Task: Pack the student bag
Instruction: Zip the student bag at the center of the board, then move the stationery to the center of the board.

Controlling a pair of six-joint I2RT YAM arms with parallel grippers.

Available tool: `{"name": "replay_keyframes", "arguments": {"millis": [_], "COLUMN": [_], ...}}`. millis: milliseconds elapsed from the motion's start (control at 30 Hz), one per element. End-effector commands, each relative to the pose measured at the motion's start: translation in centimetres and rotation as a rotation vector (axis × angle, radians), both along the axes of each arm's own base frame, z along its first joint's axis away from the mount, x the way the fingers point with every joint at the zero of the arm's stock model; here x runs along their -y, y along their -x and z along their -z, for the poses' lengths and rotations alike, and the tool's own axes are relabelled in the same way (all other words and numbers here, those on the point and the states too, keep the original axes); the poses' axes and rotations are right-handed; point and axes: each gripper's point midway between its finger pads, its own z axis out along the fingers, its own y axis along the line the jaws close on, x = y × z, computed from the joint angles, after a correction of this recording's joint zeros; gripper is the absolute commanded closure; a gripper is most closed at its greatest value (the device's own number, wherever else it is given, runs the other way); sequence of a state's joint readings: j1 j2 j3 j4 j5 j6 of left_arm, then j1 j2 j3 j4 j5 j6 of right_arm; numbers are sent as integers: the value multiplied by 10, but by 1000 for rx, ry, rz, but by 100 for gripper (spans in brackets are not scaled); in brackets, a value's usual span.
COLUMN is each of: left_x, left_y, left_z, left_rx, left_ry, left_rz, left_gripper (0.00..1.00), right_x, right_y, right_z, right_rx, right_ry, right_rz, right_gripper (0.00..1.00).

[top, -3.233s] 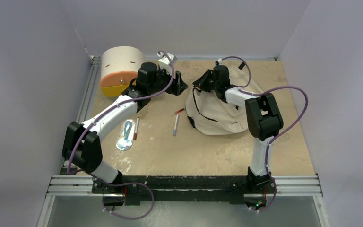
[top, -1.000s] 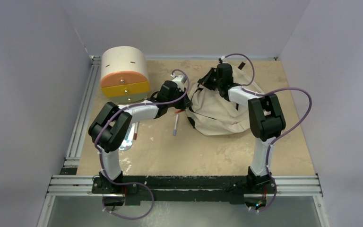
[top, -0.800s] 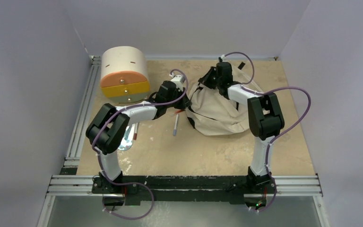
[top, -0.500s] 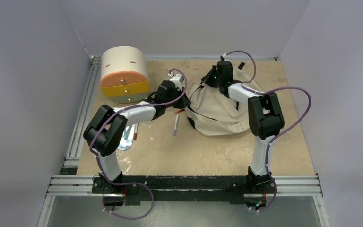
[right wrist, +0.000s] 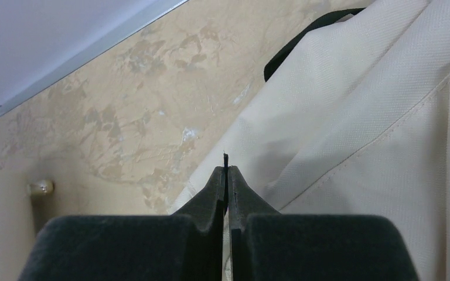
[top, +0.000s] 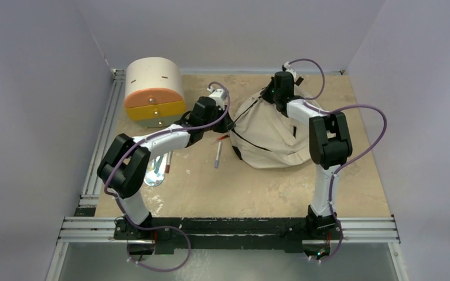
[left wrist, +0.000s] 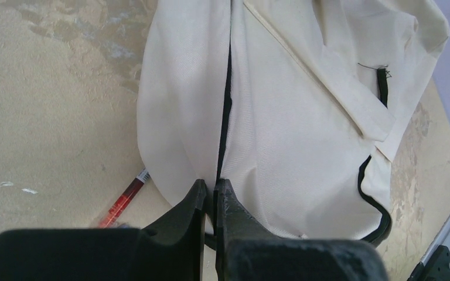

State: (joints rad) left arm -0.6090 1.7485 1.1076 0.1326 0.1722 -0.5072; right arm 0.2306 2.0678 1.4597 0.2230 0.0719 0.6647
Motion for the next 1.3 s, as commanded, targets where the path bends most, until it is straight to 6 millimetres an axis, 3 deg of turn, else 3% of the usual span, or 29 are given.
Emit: {"name": "replay_keyframes", "arguments": {"millis": [0, 500, 733, 933, 1067, 1267], "left_x": [-6, -6, 29, 71, 94, 99], "left_y": [28, 33, 18, 7, 7, -3], "left_z": [-18, -21, -34, -51, -76, -120], "left_rx": [-46, -42, -35, -29, 3, 67], "left_ry": [-37, -48, 22, 86, 123, 176], "left_rz": [80, 116, 229, 333, 382, 340], "left_gripper": [100, 100, 100, 100, 100, 100], "right_x": [83, 126, 125, 121, 116, 100], "right_y": [-43, -48, -47, -26, 2, 54], "right_z": [-60, -65, -101, -151, -177, -198], "right_rx": [221, 231, 289, 353, 386, 400], "right_ry": [90, 121, 97, 61, 11, -64], "right_rz": [258, 369, 321, 295, 277, 186], "right_gripper": [100, 100, 99, 50, 43, 32]}}
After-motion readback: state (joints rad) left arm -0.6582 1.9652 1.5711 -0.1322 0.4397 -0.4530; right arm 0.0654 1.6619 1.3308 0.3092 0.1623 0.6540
